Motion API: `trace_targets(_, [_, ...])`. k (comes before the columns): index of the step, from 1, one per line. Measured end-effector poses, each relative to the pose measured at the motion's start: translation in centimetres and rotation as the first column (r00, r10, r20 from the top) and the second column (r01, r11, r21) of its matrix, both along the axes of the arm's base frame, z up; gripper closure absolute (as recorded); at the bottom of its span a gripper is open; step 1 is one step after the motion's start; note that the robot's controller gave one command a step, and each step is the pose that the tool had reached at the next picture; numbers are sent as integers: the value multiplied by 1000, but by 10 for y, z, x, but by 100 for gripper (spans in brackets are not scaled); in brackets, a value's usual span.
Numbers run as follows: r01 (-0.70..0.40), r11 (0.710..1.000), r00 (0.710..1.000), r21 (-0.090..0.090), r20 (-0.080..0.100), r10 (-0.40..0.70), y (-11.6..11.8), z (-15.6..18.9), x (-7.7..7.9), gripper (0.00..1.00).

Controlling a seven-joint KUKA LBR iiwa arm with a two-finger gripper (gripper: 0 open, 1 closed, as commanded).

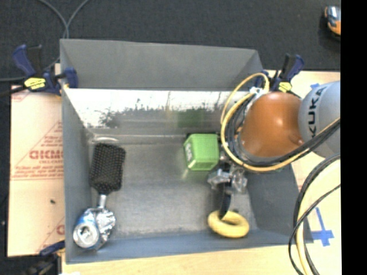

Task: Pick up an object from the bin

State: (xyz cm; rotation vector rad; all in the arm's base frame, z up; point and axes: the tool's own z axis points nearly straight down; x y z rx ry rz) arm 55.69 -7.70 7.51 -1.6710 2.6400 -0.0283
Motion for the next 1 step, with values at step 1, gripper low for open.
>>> trace_targets(1, [2, 1000, 1000, 1, 3, -2, 0, 14, 0, 100])
